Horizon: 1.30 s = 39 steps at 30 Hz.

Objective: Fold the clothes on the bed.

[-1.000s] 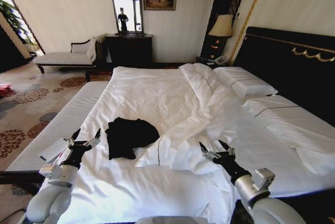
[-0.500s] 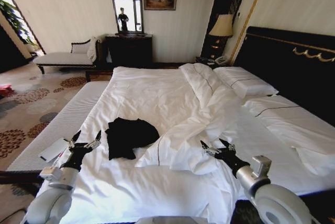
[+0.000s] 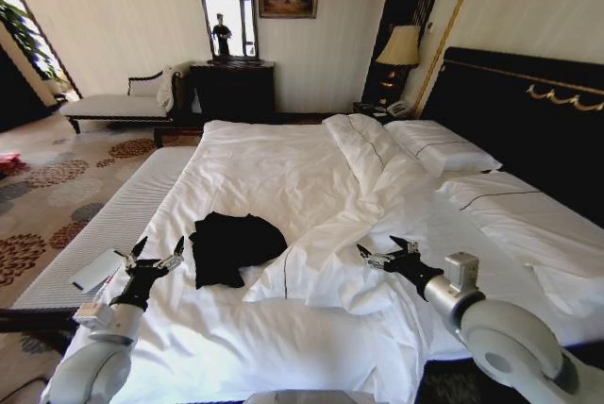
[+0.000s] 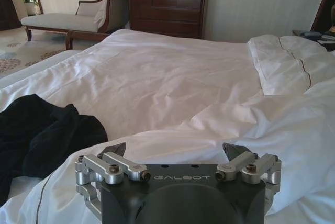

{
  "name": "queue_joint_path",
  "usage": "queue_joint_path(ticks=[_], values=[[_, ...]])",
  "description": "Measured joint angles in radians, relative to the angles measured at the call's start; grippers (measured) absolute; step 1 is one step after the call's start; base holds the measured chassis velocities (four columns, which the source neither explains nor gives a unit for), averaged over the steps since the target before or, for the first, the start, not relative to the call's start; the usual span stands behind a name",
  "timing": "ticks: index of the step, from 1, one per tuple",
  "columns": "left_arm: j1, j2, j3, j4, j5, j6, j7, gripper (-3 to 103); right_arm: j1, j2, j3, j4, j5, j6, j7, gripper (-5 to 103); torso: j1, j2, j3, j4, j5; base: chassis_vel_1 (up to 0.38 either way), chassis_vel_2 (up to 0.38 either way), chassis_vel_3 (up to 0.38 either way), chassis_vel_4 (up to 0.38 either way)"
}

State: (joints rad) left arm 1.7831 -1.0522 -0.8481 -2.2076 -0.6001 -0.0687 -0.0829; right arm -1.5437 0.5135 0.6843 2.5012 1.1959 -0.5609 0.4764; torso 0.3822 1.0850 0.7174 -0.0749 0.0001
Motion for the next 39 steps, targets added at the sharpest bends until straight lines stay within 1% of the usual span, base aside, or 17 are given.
queue_joint_path(ticks=[2,4,10,13,14,17,18,20,22,25,27,28,31,33,34,39], values=[[-0.001,-0.002,-0.001,0.002,0.000,0.001,-0.001,100,0.019,-0.030,-0.013,0.000,0.055,-0.027,0.025,100,0.000,0.000,0.000,-0.0001,-0.0002,0.000,0.000,0.000,0.000],[-0.005,-0.004,0.001,0.006,0.001,0.004,-0.003,100,0.015,-0.036,-0.028,0.000,0.057,-0.046,0.034,100,0.000,0.000,0.000,-0.0003,-0.0001,0.000,0.000,0.000,0.000],[-0.015,-0.004,0.003,0.017,0.002,0.011,-0.009,100,0.018,-0.046,-0.067,-0.001,0.053,-0.067,0.028,100,0.000,0.000,0.000,-0.0008,0.0000,0.000,0.000,0.000,0.000],[-0.021,0.001,0.001,0.026,-0.004,0.014,-0.013,100,0.103,-0.077,-0.146,-0.001,0.085,-0.074,0.022,100,0.000,0.000,0.000,-0.0002,-0.0001,0.000,0.000,0.000,0.000],[-0.021,0.001,0.001,0.026,-0.004,0.014,-0.013,100,0.103,-0.077,-0.146,-0.001,0.085,-0.074,0.022,100,0.000,0.000,0.000,-0.0002,-0.0001,0.000,0.000,0.000,0.000],[-0.027,0.005,-0.002,0.028,-0.012,0.021,-0.017,100,0.221,-0.096,-0.260,-0.015,0.144,-0.082,0.030,100,0.000,0.000,0.000,-0.0002,-0.0002,0.000,0.000,0.000,0.000],[-0.027,0.005,-0.002,0.028,-0.012,0.021,-0.017,100,0.221,-0.096,-0.260,-0.015,0.144,-0.082,0.030,100,0.000,0.000,0.000,-0.0002,-0.0002,0.000,0.000,0.000,0.000],[-0.028,0.008,-0.005,0.032,-0.017,0.022,-0.018,100,0.291,-0.097,-0.330,-0.027,0.171,-0.090,0.043,100,0.000,0.000,0.000,-0.0001,-0.0002,0.000,0.000,0.000,0.000],[-0.030,0.010,-0.007,0.040,-0.020,0.022,-0.019,100,0.331,-0.093,-0.377,-0.047,0.175,-0.097,0.050,100,0.000,0.000,0.000,-0.0001,-0.0001,0.000,0.000,0.000,0.000],[-0.036,0.012,-0.007,0.046,-0.024,0.023,-0.019,100,0.358,-0.089,-0.407,-0.083,0.165,-0.102,0.053,100,0.000,0.000,0.000,-0.0002,-0.0001,0.000,0.000,0.000,0.000],[-0.043,0.013,-0.006,0.054,-0.028,0.023,-0.020,100,0.369,-0.089,-0.419,-0.119,0.128,-0.122,0.064,100,0.000,0.000,0.000,-0.0002,0.0000,0.000,0.000,0.000,0.000],[-0.043,0.013,-0.006,0.054,-0.028,0.023,-0.020,100,0.369,-0.089,-0.419,-0.119,0.128,-0.122,0.064,100,0.000,0.000,0.000,-0.0002,0.0000,0.000,0.000,0.000,0.000],[-0.053,0.014,-0.002,0.065,-0.033,0.024,-0.021,100,0.389,-0.093,-0.445,-0.148,0.113,-0.166,0.116,100,0.000,0.000,0.000,-0.0005,0.0000,0.000,0.000,0.000,0.000],[-0.059,0.014,0.001,0.073,-0.037,0.024,-0.021,100,0.413,-0.097,-0.482,-0.158,0.100,-0.174,0.129,100,0.000,0.000,0.000,-0.0004,-0.0001,0.000,0.000,0.000,0.000],[-0.059,0.014,0.001,0.073,-0.037,0.024,-0.021,100,0.413,-0.097,-0.482,-0.158,0.100,-0.174,0.129,100,0.000,0.000,0.000,-0.0004,-0.0001,0.000,0.000,0.000,0.000],[-0.063,0.014,0.002,0.085,-0.040,0.023,-0.021,100,0.470,-0.092,-0.550,-0.163,0.119,-0.178,0.134,100,0.000,0.000,0.000,-0.0003,-0.0002,0.000,0.000,0.000,0.000]])
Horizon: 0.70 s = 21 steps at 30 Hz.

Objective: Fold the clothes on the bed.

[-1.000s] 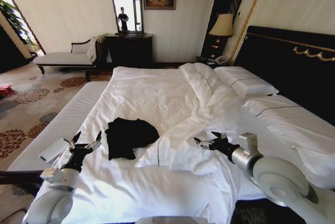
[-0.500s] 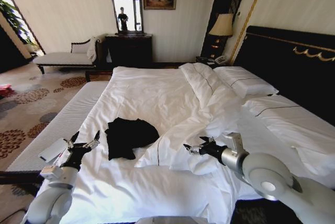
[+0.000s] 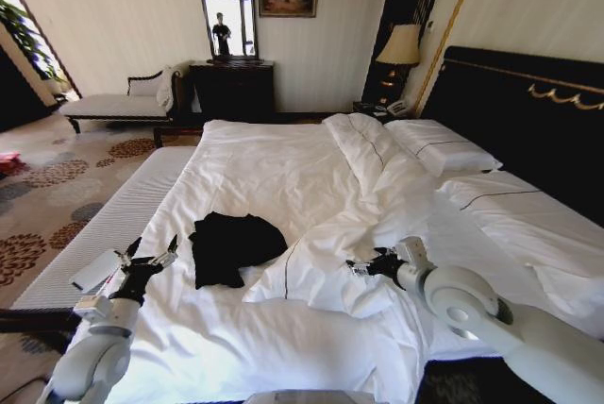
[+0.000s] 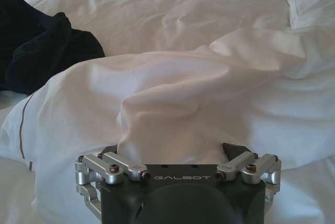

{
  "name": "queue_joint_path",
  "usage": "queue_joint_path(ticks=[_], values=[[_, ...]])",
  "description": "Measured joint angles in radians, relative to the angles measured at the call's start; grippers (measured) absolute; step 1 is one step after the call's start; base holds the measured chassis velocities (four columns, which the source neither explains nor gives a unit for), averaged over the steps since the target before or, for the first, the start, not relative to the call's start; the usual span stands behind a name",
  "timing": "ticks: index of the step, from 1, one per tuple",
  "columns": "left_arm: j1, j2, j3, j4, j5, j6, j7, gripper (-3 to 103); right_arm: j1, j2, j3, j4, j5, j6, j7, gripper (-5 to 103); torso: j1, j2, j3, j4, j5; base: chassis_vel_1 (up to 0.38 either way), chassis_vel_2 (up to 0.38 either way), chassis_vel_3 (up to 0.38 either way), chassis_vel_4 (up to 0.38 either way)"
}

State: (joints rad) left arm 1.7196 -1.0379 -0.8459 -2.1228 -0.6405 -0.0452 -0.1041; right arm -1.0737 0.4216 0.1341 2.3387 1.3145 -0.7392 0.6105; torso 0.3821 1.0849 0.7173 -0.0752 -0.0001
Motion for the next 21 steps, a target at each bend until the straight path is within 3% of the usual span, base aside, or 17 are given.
queue_joint_path(ticks=[7,10,11,12,20,21], values=[[-0.003,0.003,-0.004,0.007,-0.008,-0.001,-0.001,100,0.058,0.023,-0.080,-0.027,0.010,0.000,0.003,103,0.000,0.000,0.000,0.0001,0.0001,0.000,0.000,0.000,0.000],[-0.003,0.007,-0.008,0.009,-0.011,-0.001,-0.003,100,0.063,0.035,-0.088,-0.031,0.012,0.000,0.005,99,0.000,0.000,0.000,0.0001,0.0002,0.000,0.000,0.000,0.000],[-0.004,0.007,-0.008,0.010,-0.011,-0.001,-0.003,100,0.062,0.035,-0.086,-0.030,0.012,0.000,0.006,89,0.000,0.000,0.000,0.0001,0.0001,0.000,0.000,0.000,0.000],[-0.004,0.008,-0.008,0.011,-0.011,-0.001,-0.003,100,0.059,0.034,-0.083,-0.029,0.012,0.000,0.006,89,0.000,0.000,0.000,0.0002,0.0001,0.000,0.000,0.000,0.000],[-0.032,0.004,0.007,0.023,-0.005,0.000,-0.017,100,0.020,0.045,-0.036,-0.026,0.038,0.002,0.029,57,0.000,0.000,0.000,0.0002,0.0001,0.000,0.000,0.000,0.000],[-0.035,0.006,0.007,0.024,-0.005,0.001,-0.019,100,0.011,0.045,-0.031,-0.025,0.038,0.002,0.030,57,0.000,0.000,0.000,0.0002,0.0001,0.000,0.000,0.000,0.000]])
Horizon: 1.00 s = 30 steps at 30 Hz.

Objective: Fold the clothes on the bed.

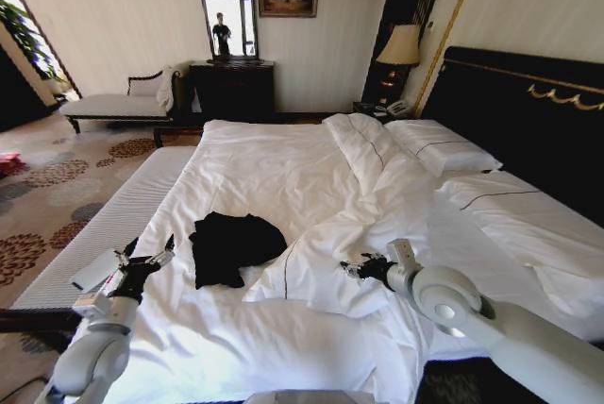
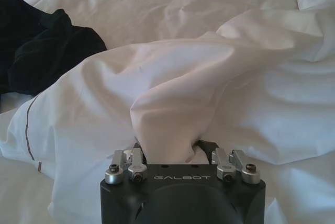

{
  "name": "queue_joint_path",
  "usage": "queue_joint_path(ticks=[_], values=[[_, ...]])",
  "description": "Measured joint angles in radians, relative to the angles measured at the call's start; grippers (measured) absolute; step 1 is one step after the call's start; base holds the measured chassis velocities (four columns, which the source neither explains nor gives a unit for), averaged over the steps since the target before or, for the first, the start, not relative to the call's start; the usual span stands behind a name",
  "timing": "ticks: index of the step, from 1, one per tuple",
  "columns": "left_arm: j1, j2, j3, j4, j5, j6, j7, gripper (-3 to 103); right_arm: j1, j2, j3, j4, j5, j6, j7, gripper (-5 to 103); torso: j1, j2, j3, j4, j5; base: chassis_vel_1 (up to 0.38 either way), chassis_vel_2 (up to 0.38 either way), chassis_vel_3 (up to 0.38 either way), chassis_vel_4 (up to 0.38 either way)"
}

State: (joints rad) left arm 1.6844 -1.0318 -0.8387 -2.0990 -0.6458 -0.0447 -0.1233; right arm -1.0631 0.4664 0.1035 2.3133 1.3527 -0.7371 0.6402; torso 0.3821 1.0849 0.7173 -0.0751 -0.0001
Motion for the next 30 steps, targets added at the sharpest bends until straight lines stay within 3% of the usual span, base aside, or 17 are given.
queue_joint_path(ticks=[2,6,8,9,12,15,24,30], values=[[-0.003,0.003,0.000,0.001,-0.001,0.001,-0.004,100,-0.019,-0.002,0.009,0.004,-0.001,0.000,0.000,51,0.000,0.000,0.000,-0.0002,0.0001,0.000,0.000,0.000,0.000],[0.000,0.004,-0.004,0.000,-0.002,0.001,-0.008,100,-0.077,-0.007,0.043,0.014,-0.020,0.001,-0.003,30,0.000,0.000,0.000,-0.0002,0.0001,0.000,0.000,0.000,0.000],[0.001,0.002,-0.004,-0.002,-0.002,0.001,-0.008,100,-0.088,-0.006,0.054,0.016,-0.021,0.001,-0.005,30,0.000,0.000,0.000,-0.0002,0.0001,0.000,0.000,0.000,0.000],[0.004,0.001,-0.005,-0.003,-0.002,0.001,-0.008,100,-0.099,-0.006,0.066,0.019,-0.022,0.001,-0.007,19,0.000,0.000,0.000,-0.0002,0.0001,0.000,0.000,0.000,0.000],[0.006,-0.002,-0.005,-0.006,-0.001,0.001,-0.008,100,-0.127,-0.009,0.099,0.029,-0.023,0.001,-0.013,14,0.000,0.000,0.000,0.0000,0.0001,0.000,0.000,0.000,0.000],[0.006,-0.002,-0.005,-0.012,0.000,0.002,-0.008,100,-0.170,-0.013,0.148,0.043,-0.024,0.002,-0.026,2,0.000,0.000,0.000,-0.0001,0.0001,0.000,0.000,0.000,0.000],[0.005,-0.002,-0.004,-0.018,0.001,0.004,-0.011,100,-0.270,-0.005,0.269,0.075,-0.031,0.005,-0.043,2,0.000,0.000,0.000,-0.0001,0.0000,0.000,0.000,0.000,0.000],[0.002,0.001,-0.006,-0.019,-0.004,0.005,-0.012,100,-0.357,0.023,0.426,0.136,-0.009,0.014,-0.041,2,0.000,0.000,0.000,0.0000,0.0001,0.000,0.000,0.000,0.000]])
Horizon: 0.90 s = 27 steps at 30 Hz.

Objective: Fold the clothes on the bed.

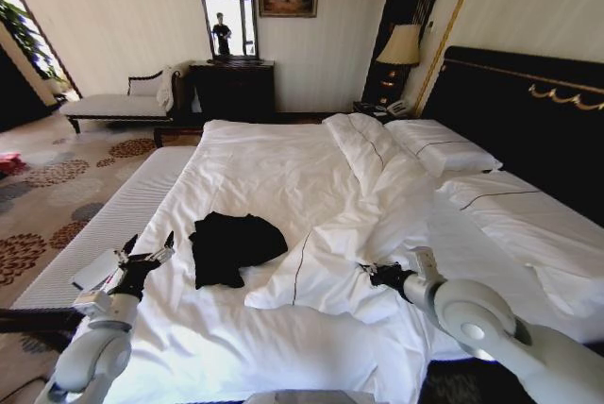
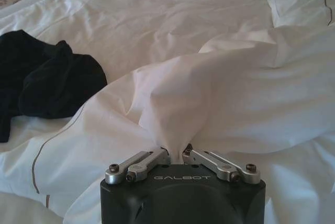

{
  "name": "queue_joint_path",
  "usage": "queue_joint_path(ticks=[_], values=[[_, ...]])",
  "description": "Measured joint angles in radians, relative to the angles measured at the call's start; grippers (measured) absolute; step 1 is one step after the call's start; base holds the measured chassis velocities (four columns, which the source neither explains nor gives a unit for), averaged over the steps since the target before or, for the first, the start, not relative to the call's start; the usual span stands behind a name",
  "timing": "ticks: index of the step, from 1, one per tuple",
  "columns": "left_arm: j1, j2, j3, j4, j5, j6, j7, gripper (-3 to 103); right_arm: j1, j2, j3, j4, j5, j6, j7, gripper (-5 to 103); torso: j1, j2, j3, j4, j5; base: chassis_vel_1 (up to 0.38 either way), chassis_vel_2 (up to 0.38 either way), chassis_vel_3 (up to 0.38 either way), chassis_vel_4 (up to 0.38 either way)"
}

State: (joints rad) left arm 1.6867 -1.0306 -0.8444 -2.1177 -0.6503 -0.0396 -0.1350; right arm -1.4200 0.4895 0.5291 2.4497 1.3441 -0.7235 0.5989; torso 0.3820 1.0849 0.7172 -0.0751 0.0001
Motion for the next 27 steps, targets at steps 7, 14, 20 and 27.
queue_joint_path(ticks=[7,14,20,27], values=[[-0.008,0.004,-0.001,0.003,-0.013,0.001,-0.003,100,-0.158,0.021,0.312,0.052,0.078,-0.009,-0.006,2,0.000,0.000,0.000,-0.0002,-0.0003,0.000,0.000,0.000,0.000],[-0.021,0.014,-0.001,0.005,-0.024,0.003,-0.003,100,-0.275,0.104,0.425,0.052,0.007,-0.011,-0.025,2,0.000,0.000,0.000,0.0002,0.0000,0.000,0.000,0.000,0.000],[-0.025,0.012,0.003,0.012,-0.029,0.003,-0.003,100,-0.422,0.203,0.618,-0.030,-0.040,-0.006,-0.113,2,0.000,0.000,0.000,-0.0006,0.0000,0.000,0.000,0.000,0.000],[-0.021,0.006,-0.001,0.013,-0.029,-0.001,-0.002,100,-0.462,0.217,0.755,-0.104,-0.047,0.016,-0.160,2,0.000,0.000,0.000,0.0001,0.0000,0.000,0.000,0.000,0.000]])
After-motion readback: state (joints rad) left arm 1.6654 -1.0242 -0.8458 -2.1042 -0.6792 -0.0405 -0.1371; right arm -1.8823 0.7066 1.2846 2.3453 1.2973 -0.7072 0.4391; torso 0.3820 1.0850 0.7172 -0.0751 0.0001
